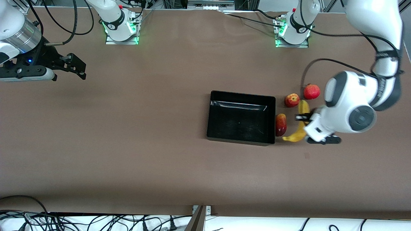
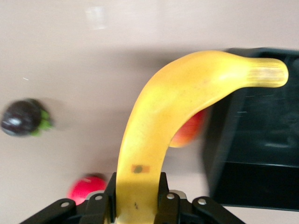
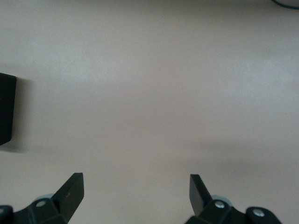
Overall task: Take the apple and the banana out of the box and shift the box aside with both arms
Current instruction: 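Lift the banana out and lower it beside the mangosteen, then open the left gripper and withdraw while the right gripper reaches the tray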
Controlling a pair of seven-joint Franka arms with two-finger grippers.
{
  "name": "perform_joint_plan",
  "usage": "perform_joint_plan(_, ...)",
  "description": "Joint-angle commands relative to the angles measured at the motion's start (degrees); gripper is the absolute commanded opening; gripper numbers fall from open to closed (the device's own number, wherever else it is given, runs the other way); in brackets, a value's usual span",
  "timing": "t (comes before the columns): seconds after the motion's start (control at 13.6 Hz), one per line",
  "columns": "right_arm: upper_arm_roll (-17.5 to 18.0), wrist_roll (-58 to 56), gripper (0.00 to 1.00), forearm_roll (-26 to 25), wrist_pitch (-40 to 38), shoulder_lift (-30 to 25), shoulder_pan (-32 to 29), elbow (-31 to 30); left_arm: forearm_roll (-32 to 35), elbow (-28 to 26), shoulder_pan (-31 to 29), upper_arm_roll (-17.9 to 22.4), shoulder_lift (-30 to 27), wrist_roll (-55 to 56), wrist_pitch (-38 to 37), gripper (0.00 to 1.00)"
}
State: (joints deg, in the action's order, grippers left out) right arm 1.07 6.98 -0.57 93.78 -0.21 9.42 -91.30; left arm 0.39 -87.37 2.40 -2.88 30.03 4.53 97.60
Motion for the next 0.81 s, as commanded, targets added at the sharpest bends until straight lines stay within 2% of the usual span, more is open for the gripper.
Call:
perform_joint_plan(0.0, 0.1, -0.2, 1.0, -0.7, 0.3, 0.5, 0.3, 0.9, 3.3, -3.2, -3.5, -0.5, 1.8, -4.9, 4.1, 0.0)
perform_joint_plan(0.15, 0.1, -0.4, 1.0, -0.4, 1.2, 1.6, 0.4, 0.9, 6.2, -9.1, -5.0, -0.5, 2.4, -10.1, 12.6, 0.0)
perform_joint_plan(0.29, 0.1, -0.9, 1.0, -0.3, 1.4, 2.9, 0.3, 0.9, 6.3, -15.6, -6.8, -0.5, 2.5, -10.8, 22.7, 0.0)
perform_joint_plan(0.37, 0.0, -0.7, 1.0, -0.1, 1.3, 2.9, 0.3, 0.9, 6.3, -17.5, -6.6, -0.5, 2.7, -9.8, 25.9, 0.07)
perform_joint_plan(0.44, 0.2, -0.3, 1.0, 0.0, 1.1, 2.8, 0.4, 0.8, 6.2, -17.6, -6.6, -0.6, 3.2, -9.5, 26.6, 0.68)
perform_joint_plan(0.51, 0.2, -0.4, 1.0, -0.2, 0.9, 2.9, 0.9, 0.9, 5.9, -17.1, -6.7, -0.7, 2.9, -9.5, 26.3, 1.0)
perform_joint_plan(0.59, 0.2, -0.5, 1.0, -0.2, 0.8, 3.0, 1.2, 0.7, 5.7, -16.8, -6.8, -0.8, 2.1, -9.4, 25.8, 1.0)
perform_joint_plan(0.74, 0.2, -1.1, 1.0, -0.1, 0.0, 6.8, 1.6, 0.6, 5.8, -13.5, -6.9, -1.2, 0.0, -10.2, 21.1, 1.0)
